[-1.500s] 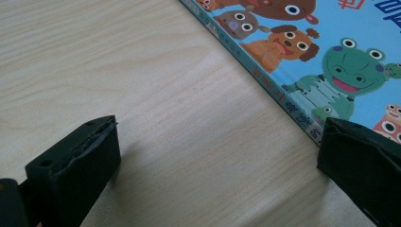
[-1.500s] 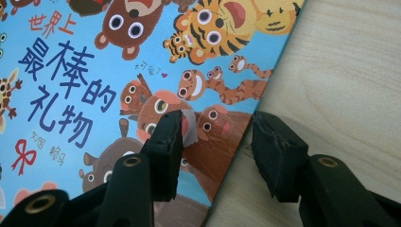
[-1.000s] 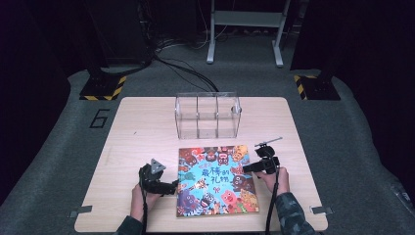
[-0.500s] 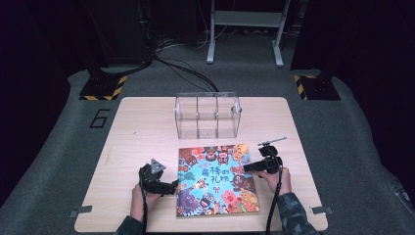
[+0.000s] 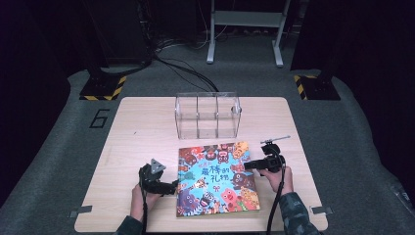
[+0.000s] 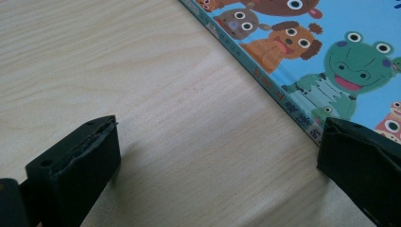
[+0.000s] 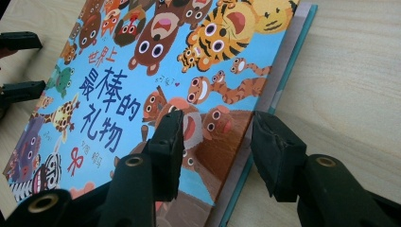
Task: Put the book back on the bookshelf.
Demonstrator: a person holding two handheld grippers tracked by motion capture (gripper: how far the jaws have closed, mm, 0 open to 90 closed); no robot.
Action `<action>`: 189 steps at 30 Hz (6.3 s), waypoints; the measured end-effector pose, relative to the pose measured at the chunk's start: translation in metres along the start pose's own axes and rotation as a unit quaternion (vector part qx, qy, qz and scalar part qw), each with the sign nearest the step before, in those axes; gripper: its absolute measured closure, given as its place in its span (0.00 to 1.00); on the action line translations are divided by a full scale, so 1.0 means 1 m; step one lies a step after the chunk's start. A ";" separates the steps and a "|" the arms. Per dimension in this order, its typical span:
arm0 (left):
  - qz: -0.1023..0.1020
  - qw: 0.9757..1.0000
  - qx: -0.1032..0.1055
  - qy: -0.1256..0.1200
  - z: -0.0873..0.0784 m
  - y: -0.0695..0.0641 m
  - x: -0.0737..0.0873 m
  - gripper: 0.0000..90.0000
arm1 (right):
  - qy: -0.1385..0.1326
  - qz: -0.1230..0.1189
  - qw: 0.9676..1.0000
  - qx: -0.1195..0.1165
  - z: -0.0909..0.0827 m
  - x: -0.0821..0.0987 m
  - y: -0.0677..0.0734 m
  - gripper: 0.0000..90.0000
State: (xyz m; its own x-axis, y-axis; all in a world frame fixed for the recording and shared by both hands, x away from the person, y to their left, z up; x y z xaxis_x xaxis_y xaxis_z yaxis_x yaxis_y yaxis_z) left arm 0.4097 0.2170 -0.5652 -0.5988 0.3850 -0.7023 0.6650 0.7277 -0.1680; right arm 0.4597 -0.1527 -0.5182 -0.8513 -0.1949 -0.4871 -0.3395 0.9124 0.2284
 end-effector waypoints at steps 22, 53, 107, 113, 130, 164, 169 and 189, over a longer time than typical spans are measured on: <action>0.006 1.000 -0.002 -0.004 0.000 0.001 0.000 0.00 | -0.028 -0.025 0.999 -0.003 -0.020 -0.008 0.015 0.62; -0.010 1.000 0.005 -0.023 0.002 -0.001 -0.001 0.00 | -0.050 -0.060 0.997 -0.015 -0.031 -0.057 0.046 0.61; -0.030 0.998 0.042 -0.044 0.004 -0.005 -0.006 0.00 | -0.055 -0.110 0.992 -0.032 -0.013 -0.080 0.062 0.58; -0.027 0.998 0.043 -0.044 0.004 -0.005 -0.006 0.00 | -0.048 -0.116 0.992 -0.034 -0.013 -0.085 0.063 0.57; -0.026 0.998 0.044 -0.044 0.004 -0.005 -0.006 0.01 | -0.051 -0.108 0.992 -0.043 -0.009 -0.097 0.064 0.62; -0.035 0.995 0.073 -0.049 0.001 -0.001 -0.006 0.00 | -0.115 -0.144 0.983 -0.022 -0.026 -0.083 0.070 0.64; -0.055 0.994 0.081 -0.049 -0.004 0.003 -0.010 0.00 | -0.137 -0.151 0.979 -0.021 -0.031 -0.079 0.069 0.64; -0.076 0.984 0.139 -0.080 -0.024 -0.003 -0.046 0.00 | -0.207 -0.173 0.963 -0.019 -0.053 -0.063 0.074 0.64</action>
State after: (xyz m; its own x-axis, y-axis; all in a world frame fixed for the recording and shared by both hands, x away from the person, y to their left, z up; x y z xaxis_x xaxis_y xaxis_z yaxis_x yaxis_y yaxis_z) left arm 0.4243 0.2104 -0.5159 -0.6369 0.1736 -0.7511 0.6837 0.5774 -0.4462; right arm 0.4672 -0.0914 -0.4257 -0.4551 -0.3171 -0.8321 -0.5946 0.8038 0.0189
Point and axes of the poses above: each handheld gripper's, and its own axes: z roughly forward along the jaws, x roughly out of its underside, y roughly to its left, the point moved 5 cm from there along z, roughly forward along the jaws, and after that the axes turned 15 degrees about x, right-handed, at the moved point
